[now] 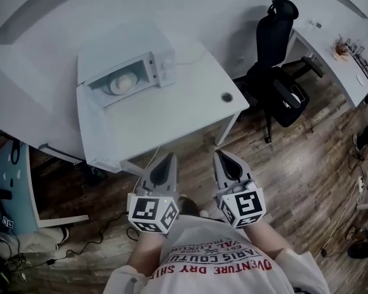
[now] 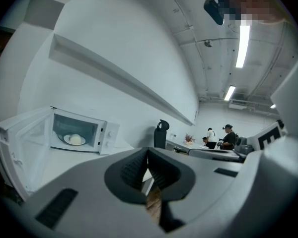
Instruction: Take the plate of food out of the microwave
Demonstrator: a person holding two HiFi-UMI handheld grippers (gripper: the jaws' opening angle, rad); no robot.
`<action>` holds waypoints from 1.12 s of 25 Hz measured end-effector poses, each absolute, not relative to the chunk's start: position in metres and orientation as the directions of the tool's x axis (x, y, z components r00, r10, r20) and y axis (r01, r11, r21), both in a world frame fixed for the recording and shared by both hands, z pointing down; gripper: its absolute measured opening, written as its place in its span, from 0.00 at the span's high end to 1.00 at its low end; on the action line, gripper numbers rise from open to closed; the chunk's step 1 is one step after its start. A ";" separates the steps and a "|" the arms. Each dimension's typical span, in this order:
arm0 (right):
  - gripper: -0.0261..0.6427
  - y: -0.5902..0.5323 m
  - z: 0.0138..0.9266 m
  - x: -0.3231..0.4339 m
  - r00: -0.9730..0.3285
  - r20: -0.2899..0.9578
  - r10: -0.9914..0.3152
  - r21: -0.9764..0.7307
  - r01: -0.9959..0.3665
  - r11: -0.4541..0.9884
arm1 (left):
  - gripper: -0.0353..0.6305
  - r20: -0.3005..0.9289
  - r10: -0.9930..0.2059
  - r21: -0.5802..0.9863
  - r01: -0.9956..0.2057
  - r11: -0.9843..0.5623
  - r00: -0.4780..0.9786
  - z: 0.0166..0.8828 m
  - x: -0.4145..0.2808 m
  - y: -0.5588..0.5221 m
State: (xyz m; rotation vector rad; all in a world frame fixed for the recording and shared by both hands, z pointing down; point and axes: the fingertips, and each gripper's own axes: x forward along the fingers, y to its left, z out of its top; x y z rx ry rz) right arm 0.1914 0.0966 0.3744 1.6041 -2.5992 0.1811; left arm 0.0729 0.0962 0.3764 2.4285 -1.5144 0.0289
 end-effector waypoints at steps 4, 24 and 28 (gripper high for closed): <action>0.94 0.064 0.381 0.175 -0.484 0.149 -0.863 -0.051 -0.875 0.482 | 0.94 0.175 -0.892 0.222 -0.899 -0.377 0.417 0.383 0.059 0.064; 0.94 -0.189 0.394 0.054 -0.559 0.195 -0.806 -0.062 -0.827 0.558 | 0.94 0.204 -0.916 0.248 -0.924 -0.293 0.345 0.393 -0.051 -0.174; 0.94 -0.220 0.399 0.029 -0.610 0.203 -0.766 -0.069 -0.789 0.610 | 0.94 0.229 -0.932 0.259 -0.940 -0.220 0.281 0.403 -0.074 -0.195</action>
